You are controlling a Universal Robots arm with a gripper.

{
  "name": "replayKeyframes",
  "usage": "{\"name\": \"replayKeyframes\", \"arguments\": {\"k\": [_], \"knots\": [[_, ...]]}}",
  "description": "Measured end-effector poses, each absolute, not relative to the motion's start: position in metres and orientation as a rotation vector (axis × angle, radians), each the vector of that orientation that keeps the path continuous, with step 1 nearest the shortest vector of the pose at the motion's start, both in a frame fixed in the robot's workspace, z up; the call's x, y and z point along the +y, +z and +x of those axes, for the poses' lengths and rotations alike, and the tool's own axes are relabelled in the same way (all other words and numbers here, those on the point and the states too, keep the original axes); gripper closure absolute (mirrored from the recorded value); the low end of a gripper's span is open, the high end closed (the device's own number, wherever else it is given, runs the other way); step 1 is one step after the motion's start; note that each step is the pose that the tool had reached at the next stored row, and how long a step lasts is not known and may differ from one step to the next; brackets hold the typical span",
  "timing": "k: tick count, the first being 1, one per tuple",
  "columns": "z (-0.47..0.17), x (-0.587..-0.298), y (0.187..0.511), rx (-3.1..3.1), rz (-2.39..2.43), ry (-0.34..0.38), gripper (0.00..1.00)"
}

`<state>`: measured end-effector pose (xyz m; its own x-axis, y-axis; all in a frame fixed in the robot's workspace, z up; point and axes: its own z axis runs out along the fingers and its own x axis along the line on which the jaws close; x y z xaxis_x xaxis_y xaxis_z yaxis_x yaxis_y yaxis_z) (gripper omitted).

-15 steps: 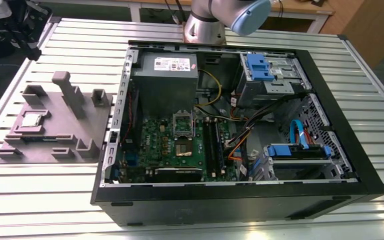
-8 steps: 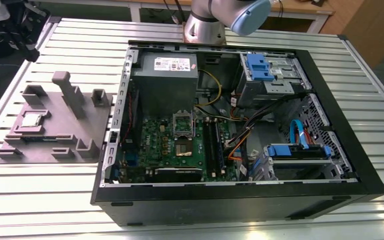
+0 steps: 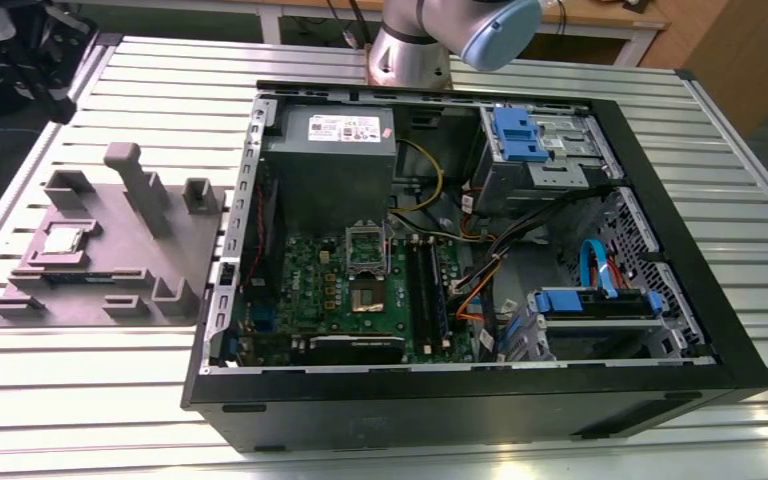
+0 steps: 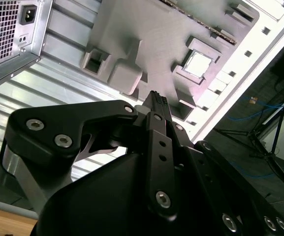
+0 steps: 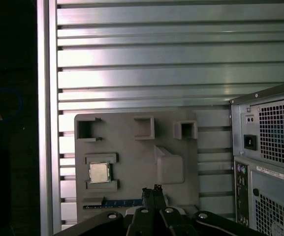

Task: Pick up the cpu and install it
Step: 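Reach for the cpu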

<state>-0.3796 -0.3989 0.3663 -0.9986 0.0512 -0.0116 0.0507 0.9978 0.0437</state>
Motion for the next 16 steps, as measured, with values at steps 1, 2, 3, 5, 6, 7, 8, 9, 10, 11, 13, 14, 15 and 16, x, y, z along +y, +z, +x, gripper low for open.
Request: {"name": "replayKeyframes", "arguments": {"k": [1,2,3,5,6,7,8,9,10,11,13,14,15,16], "knots": [[-0.3801,-0.399,0.3662,3.127,0.08,0.068,0.9],[-0.3806,-0.3989,0.3662,3.127,0.08,0.068,0.9],[-0.3814,-0.3989,0.3662,3.127,0.08,0.068,0.9],[-0.3831,-0.3989,0.3661,3.127,0.08,0.068,0.9],[-0.384,-0.3989,0.3661,3.127,0.08,0.068,0.9],[-0.3849,-0.399,0.366,3.127,0.08,0.068,0.9],[-0.3857,-0.3989,0.366,3.127,0.08,0.068,0.9],[-0.3865,-0.3989,0.3659,3.127,0.08,0.068,0.9],[-0.3873,-0.3989,0.3658,3.127,0.08,0.068,0.9],[-0.3879,-0.399,0.3658,3.127,0.08,0.068,0.9],[-0.3888,-0.399,0.3657,3.127,0.079,0.068,0.9],[-0.3889,-0.399,0.3657,3.127,0.079,0.068,0.9],[-0.3894,-0.3989,0.3657,3.127,0.08,0.068,0.9],[-0.3899,-0.3989,0.3657,3.127,0.08,0.068,0.9]]}}
